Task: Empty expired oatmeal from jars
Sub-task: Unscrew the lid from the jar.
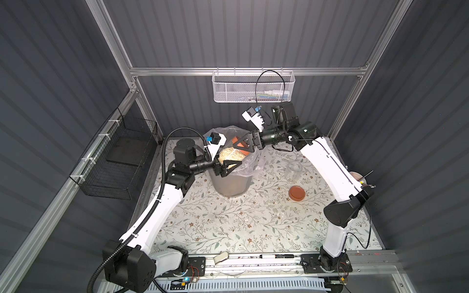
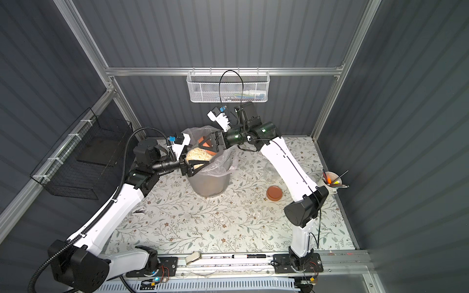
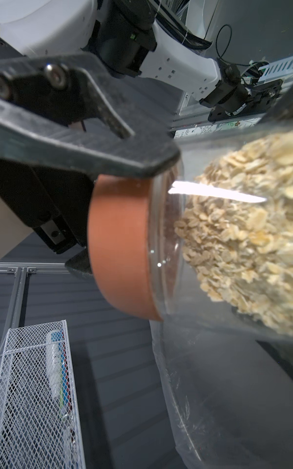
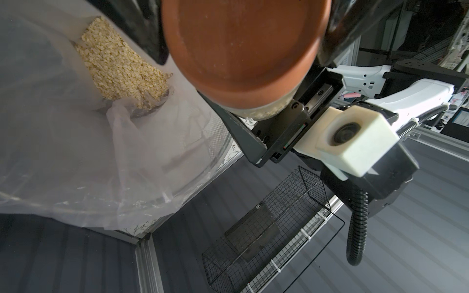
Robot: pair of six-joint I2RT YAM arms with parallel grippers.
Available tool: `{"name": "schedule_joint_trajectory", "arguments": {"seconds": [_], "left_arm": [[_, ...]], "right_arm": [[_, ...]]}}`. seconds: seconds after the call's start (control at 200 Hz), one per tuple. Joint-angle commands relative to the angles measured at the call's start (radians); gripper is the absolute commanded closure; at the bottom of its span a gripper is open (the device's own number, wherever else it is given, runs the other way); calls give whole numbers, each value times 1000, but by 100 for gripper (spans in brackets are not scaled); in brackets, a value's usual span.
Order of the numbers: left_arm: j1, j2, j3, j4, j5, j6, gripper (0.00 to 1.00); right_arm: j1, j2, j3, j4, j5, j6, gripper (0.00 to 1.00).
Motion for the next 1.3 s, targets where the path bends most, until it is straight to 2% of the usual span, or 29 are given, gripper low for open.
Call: {"name": "schedule_joint_trajectory", "arguments": {"seconds": [0.0,0.105,0.34,0.53,0.675,0.796,0.971,1.101,1.221,1.296], "left_arm": [[-3,-50,69,108,43,21,100],[-3,-40,69,107,46,25,100],[-2,-26,96,92,146,15,100],[-1,-15,125,70,225,9,100],[-2,-9,139,49,267,8,100],[-2,4,146,40,305,9,100],[-1,28,165,-3,352,29,100],[-2,27,174,-47,366,57,100],[-1,19,176,-82,351,84,100],[-2,13,174,-82,345,90,100]], "right_arm": [[-8,-9,-24,-16,-7,-19,18],[-9,-45,-75,-13,-70,-85,24],[-25,-128,-167,-137,-116,-444,26],[-58,-109,-89,-219,-127,-639,29],[-75,-79,-8,-322,-134,-789,22],[-89,-88,19,-341,-149,-822,19],[-92,-96,85,-408,-146,-887,24],[-94,-102,126,-437,-146,-918,24],[-101,-114,133,-421,-148,-902,25],[-115,-137,98,-349,-175,-841,29]]}}
